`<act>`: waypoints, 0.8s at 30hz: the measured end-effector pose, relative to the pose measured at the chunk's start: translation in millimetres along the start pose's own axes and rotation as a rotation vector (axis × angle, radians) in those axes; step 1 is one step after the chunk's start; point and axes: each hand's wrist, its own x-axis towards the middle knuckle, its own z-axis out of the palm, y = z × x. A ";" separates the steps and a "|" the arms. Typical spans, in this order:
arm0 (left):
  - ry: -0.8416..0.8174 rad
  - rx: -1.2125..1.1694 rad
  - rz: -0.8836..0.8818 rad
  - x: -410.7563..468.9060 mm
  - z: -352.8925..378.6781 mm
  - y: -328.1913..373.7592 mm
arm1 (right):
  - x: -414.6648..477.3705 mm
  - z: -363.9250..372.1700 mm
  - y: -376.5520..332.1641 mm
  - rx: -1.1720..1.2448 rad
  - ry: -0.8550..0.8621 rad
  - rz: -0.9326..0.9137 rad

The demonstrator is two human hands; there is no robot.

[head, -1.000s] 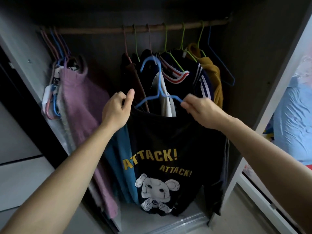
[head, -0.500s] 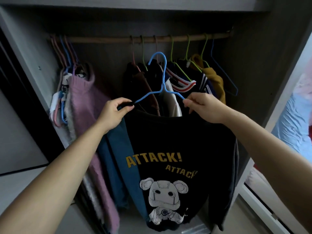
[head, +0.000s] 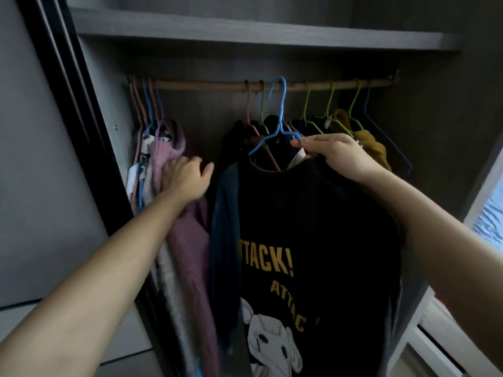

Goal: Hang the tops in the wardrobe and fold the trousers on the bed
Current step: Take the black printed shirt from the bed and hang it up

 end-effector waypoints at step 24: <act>0.189 0.219 -0.071 139.5 -13.0 -2.6 | 199.0 133.6 46.9 -0.328 -0.209 -0.173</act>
